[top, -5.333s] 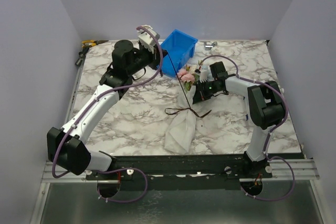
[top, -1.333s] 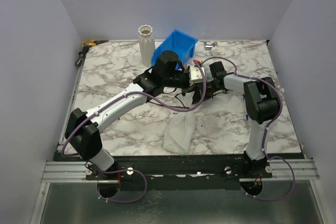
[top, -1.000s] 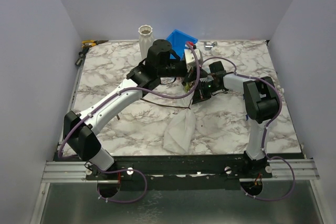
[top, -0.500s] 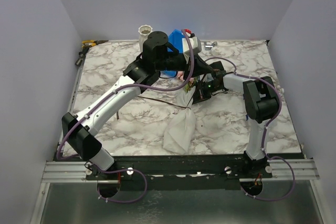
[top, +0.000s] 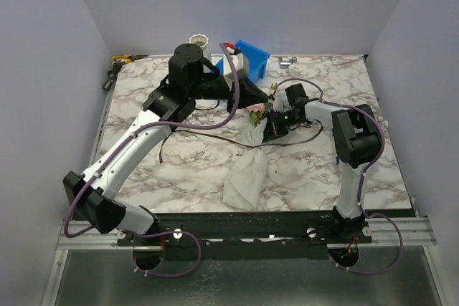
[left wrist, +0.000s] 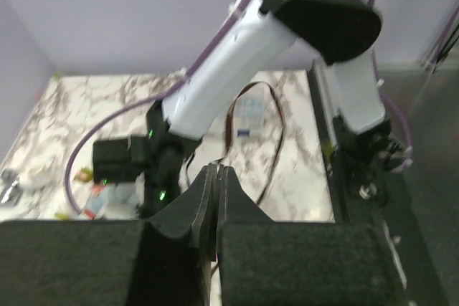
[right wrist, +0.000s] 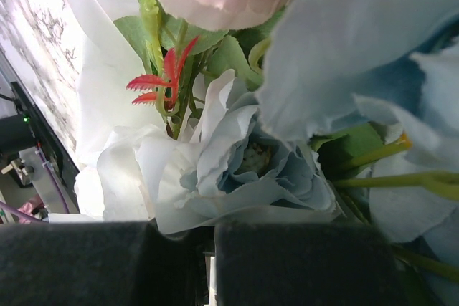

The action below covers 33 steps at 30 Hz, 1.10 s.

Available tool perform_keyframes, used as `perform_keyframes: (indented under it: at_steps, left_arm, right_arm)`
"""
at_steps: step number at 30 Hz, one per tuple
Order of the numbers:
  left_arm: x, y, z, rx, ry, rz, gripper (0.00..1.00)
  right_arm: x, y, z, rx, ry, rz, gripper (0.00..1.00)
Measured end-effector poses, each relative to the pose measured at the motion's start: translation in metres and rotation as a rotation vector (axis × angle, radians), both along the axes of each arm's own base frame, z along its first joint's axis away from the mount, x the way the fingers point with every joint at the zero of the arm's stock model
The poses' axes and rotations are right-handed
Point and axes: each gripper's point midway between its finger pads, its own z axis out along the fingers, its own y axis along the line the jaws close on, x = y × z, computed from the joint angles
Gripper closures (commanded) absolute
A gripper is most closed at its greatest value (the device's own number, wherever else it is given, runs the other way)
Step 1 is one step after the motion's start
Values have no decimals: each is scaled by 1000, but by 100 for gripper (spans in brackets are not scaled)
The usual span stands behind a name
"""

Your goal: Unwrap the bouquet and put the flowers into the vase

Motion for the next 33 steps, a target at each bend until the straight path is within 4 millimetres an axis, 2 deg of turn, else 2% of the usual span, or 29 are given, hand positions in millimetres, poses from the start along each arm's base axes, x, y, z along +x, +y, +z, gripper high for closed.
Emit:
perform_keyframes:
  at_steps: [2,3,5,6,7,8,9,12,17,29,33]
  left_arm:
    - [3,17,-16,51,-16,27,100]
    - [2,25,-28,87,-13,37,92]
    - [-10,35,-61,171,-7,29,62]
    - [-15,38,-73,198,0,25,54]
    - [-20,42,-96,249,4,17,54]
    - [-23,44,-109,278,20,11,56]
    - [-24,48,-135,329,25,7,60]
    - [-21,54,-184,422,43,1,69]
    - [-7,50,-239,502,31,-32,73]
    - [42,19,-305,533,19,-21,74]
    - [50,12,-315,537,20,-11,72]
  right_arm:
    - [0,0,0,0,0,0,99]
    - [0,0,0,0,0,0,99]
    - [0,0,0,0,0,0,99]
    - [0,0,0,0,-1,0,99]
    - [0,0,0,0,-1,0,100]
    - [0,0,0,1,-2,0,100]
    - [0,0,1,1,-4,0,100]
    - [0,0,1,2,-5,0,99]
    - [0,0,1,2,-5,0,99]
    - [0,0,1,2,-5,0,99]
    - [0,0,1,2,-5,0,99]
